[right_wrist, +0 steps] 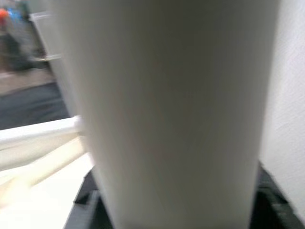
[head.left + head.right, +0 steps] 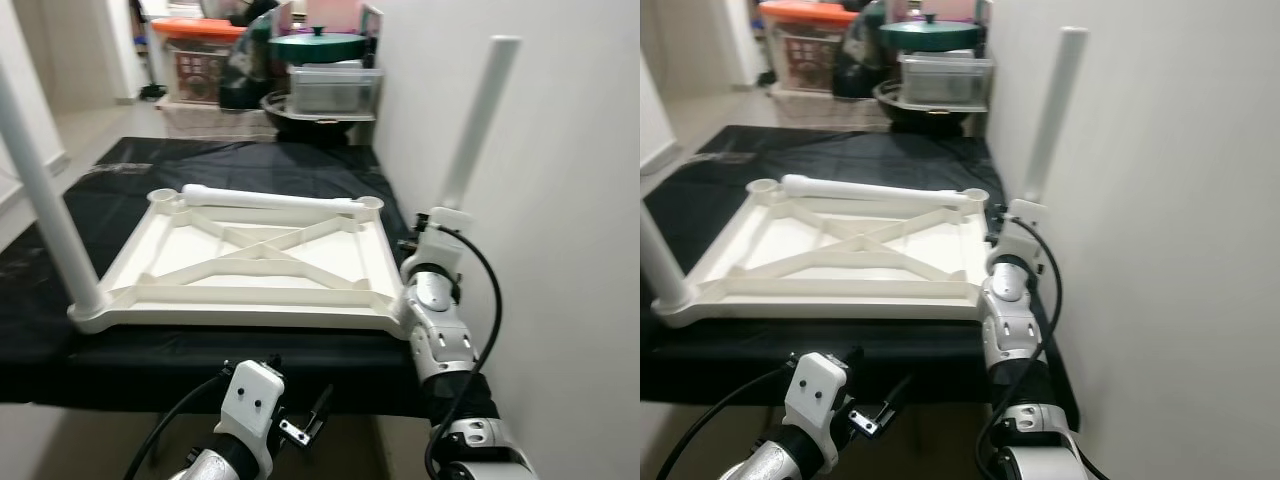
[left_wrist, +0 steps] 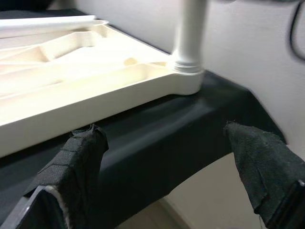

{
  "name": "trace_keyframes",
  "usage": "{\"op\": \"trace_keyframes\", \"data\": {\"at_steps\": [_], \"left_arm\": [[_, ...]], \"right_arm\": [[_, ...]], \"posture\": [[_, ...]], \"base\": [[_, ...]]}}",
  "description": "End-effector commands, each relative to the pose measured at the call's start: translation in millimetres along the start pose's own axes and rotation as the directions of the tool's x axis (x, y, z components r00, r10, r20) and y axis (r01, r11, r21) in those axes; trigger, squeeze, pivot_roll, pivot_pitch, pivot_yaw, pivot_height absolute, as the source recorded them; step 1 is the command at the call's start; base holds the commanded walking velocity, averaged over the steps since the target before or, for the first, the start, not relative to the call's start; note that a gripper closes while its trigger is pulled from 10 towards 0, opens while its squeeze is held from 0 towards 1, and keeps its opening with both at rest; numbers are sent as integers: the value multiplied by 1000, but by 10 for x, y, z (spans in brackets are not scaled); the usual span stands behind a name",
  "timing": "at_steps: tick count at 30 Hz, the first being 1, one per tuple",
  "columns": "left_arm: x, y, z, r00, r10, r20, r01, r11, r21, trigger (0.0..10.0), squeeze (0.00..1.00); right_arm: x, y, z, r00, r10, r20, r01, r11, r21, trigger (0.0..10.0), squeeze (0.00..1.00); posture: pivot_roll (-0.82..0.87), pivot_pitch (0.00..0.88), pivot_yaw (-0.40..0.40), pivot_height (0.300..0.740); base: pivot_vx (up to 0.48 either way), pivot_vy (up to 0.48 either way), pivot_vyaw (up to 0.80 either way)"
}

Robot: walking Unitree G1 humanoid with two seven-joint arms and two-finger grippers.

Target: Building children table

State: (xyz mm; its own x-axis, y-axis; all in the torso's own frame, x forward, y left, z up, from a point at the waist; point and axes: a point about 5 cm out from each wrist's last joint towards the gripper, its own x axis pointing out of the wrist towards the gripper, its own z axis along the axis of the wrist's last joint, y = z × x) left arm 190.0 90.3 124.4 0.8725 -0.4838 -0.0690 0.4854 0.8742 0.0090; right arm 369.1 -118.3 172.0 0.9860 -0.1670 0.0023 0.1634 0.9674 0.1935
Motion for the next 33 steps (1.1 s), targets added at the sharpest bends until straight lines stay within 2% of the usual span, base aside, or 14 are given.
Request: {"op": "trace_keyframes", "data": {"at_steps": [1, 3, 4, 8, 12, 13, 17, 21, 24, 26, 27, 29, 31, 33], "left_arm": [[-3, -12, -25, 1000, -5, -9, 5, 1000, -5, 10000, 0], [-4, -14, -26, 1000, -6, -9, 6, 1000, -6, 10000, 0], [-5, -17, -28, 1000, -6, -9, 6, 1000, -7, 10000, 0], [-4, -22, -34, 1000, -9, -9, 9, 1000, -9, 10000, 0], [-9, -23, -41, 1000, -15, -11, 15, 1000, -8, 10000, 0], [-9, -23, -41, 1000, -15, -11, 15, 1000, -8, 10000, 0], [-12, -25, -46, 1000, -17, -13, 17, 1000, -9, 10000, 0], [-20, -30, -50, 1000, -17, -14, 17, 1000, -10, 10000, 0], [-23, -30, -50, 1000, -17, -14, 17, 1000, -10, 10000, 0], [-24, -31, -50, 1000, -18, -14, 18, 1000, -10, 10000, 0], [-25, -32, -50, 1000, -18, -15, 18, 1000, -10, 10000, 0], [-27, -34, -50, 1000, -19, -15, 19, 1000, -10, 10000, 0], [-27, -36, -51, 1000, -19, -15, 19, 1000, -10, 10000, 0], [-26, -38, -52, 1000, -21, -15, 20, 1000, -10, 10000, 0]], "right_arm": [[-50, 203, -74, 980, 197, 8, -197, 980, 39, 10000, 1000], [-67, 278, -53, 959, 284, 26, -285, 958, 46, 10000, 1000], [-75, 294, -32, 938, 343, 42, -344, 938, 29, 10000, 0], [-73, 268, -65, 850, 526, -13, -525, 850, 47, 10000, 0], [-212, 248, -76, 444, 882, -156, -886, 458, 72, 10000, 0], [-212, 248, -76, 444, 882, -156, -886, 458, 72, 10000, 0], [-407, 224, -47, 92, 970, -226, -987, 118, 105, 10000, 0], [-462, 309, 0, -44, 978, -204, -991, -17, 132, 10000, 0], [-466, 386, 34, -79, 980, -180, -990, -55, 133, 10000, 0], [-465, 435, 35, -73, 982, -173, -991, -52, 123, 8549, 0], [-455, 473, 31, -61, 984, -167, -992, -40, 123, 0, 0], [-382, 533, -6, 56, 985, -161, -993, 71, 92, 0, 0], [-353, 541, -19, 101, 982, -160, -990, 116, 85, 0, 0], [-223, 509, -59, 302, 936, -181, -950, 311, 21, 0, 0]], "posture": [[109, 22, -58, 740], [109, 22, -58, 740], [106, 20, -56, 740], [106, 16, -58, 740], [104, 8, -58, 740], [104, 8, -58, 740], [107, 4, -57, 740], [112, 2, -61, 740], [112, 0, -60, 740], [114, 0, -60, 740], [114, 0, -59, 740], [116, 0, -59, 740], [117, 0, -61, 740], [114, 0, -58, 740]], "base": [[0, 0, 0], [0, 0, 0], [0, 0, 0], [0, 0, 0], [0, 0, 0], [0, 0, 0], [0, 0, 0], [0, 0, 0], [0, 0, 0], [0, 0, 0], [0, 0, 0], [0, 0, 0], [0, 0, 0], [0, 0, 0]]}}
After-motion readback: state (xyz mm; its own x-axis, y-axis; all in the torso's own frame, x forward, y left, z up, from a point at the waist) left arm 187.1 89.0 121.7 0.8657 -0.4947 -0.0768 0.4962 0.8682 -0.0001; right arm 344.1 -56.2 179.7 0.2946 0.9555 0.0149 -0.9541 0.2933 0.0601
